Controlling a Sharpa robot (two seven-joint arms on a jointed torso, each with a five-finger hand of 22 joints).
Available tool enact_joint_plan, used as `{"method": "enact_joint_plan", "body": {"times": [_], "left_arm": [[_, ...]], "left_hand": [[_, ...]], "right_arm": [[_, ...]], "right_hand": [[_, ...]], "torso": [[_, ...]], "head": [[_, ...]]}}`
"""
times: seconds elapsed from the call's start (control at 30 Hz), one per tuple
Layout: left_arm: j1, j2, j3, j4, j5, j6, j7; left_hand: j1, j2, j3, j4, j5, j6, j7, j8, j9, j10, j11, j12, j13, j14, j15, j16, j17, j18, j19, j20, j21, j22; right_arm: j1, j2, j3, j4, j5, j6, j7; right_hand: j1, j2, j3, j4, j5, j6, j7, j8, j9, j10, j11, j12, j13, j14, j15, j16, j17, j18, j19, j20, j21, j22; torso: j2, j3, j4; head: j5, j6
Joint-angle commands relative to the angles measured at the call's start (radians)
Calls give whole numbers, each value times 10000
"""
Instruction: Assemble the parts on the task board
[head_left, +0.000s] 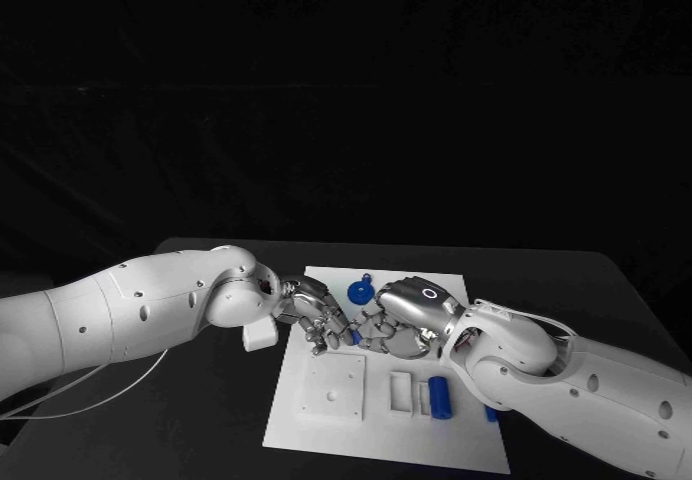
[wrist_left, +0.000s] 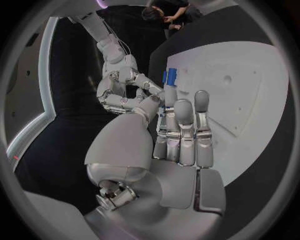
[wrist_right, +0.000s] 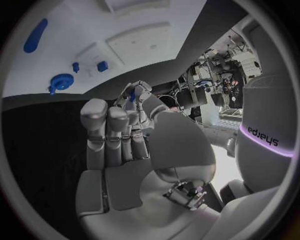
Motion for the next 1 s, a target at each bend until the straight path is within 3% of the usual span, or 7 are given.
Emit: {"method": "enact_joint_plan", "body": {"times": [0.03,0.27,0.57,0.7,0.83,1.0], "left_arm": [[40,20,16,17,255,225,147],[40,34,15,-30,374,308,247],[40,48,15,-58,410,319,275],[40,46,15,-67,412,316,273],[40,46,15,-79,413,309,263],[40,56,15,-100,413,294,250]], "left_hand": [[-18,107,3,18,42,657,-342,36,1387,456,-77,33,0,-52,-27,30,-12,16,-58,3,53,212],[2,110,0,27,37,650,-341,35,1395,452,-76,19,1,-69,-23,36,-13,19,-78,10,48,213],[17,114,-6,36,28,652,-341,39,1410,456,-78,18,5,-76,-23,55,-8,27,-80,13,58,216],[18,112,-9,39,32,653,-341,39,1419,454,-77,19,5,-80,-22,59,-8,29,-83,15,61,216],[19,112,-10,42,31,653,-343,39,1423,454,-77,20,5,-81,-22,61,-8,30,-83,15,63,216],[18,114,-15,53,27,649,-343,38,1441,454,-78,21,6,-86,-22,68,-10,32,-84,18,72,216]], "right_arm": [[-5,24,-12,-2,-211,73,8],[-7,21,-22,-32,-158,171,3],[-8,31,-31,-52,-141,139,-3],[-8,32,-34,-52,-143,125,2],[-8,40,-36,-50,-144,108,6],[-9,44,-39,-44,-145,71,8]], "right_hand": [[-8,-20,-9,52,-57,98,-5,-7,19,-4,-16,50,5,14,-15,43,7,-150,468,-39,38,976],[20,-61,-116,57,-42,63,4,-13,15,-9,-8,36,-7,5,-21,28,1,-170,458,-53,17,971],[92,-241,-423,17,162,-552,154,-19,1,-36,79,-11,-68,-10,40,0,-23,-120,454,2,-15,965],[138,-256,-553,10,223,-632,165,-17,2,-44,87,-22,-88,-8,49,-1,-29,-104,450,16,-32,963],[146,-266,-647,16,278,-650,175,-19,1,-40,88,-15,-89,-6,53,1,-30,-98,457,21,-20,966],[120,-177,-658,56,233,-461,131,-14,5,-33,68,2,-76,-5,42,8,-25,-98,460,16,-19,966]], "torso": [[1,5,0],[1,-4,-6],[1,10,-6],[-1,11,-11],[3,8,-7],[4,11,-6]], "head": [[-6,-21],[-33,-10],[-55,7],[-49,-44],[-59,10],[-60,-18]]}}
